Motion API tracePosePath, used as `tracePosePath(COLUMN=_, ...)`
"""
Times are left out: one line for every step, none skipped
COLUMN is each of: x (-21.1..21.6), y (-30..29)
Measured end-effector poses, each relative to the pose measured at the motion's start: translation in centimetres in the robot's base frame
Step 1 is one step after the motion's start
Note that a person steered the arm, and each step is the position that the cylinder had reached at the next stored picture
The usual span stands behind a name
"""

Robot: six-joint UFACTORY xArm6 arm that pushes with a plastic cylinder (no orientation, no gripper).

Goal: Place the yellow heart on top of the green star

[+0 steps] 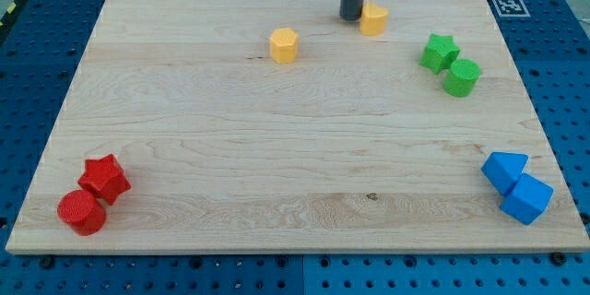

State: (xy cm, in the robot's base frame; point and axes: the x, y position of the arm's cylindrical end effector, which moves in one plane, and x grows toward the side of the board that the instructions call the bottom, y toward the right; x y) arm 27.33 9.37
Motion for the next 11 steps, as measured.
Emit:
tracePosePath(x=0.8, y=2.8)
tracePosePath(x=1.4, y=3.7)
tracePosePath(x=1.4, y=3.4)
tracePosePath(x=1.8, y=0.5)
tracePosePath(x=3.5, y=0.8)
tracePosePath(x=4.6, y=2.1)
tracePosePath(x=4.6, y=3.4)
tracePosePath(x=4.6, y=5.4)
tracePosePath(x=4.6, y=7.2)
tracePosePath(x=4.6, y=6.7)
tracePosePath(x=4.9, y=2.7)
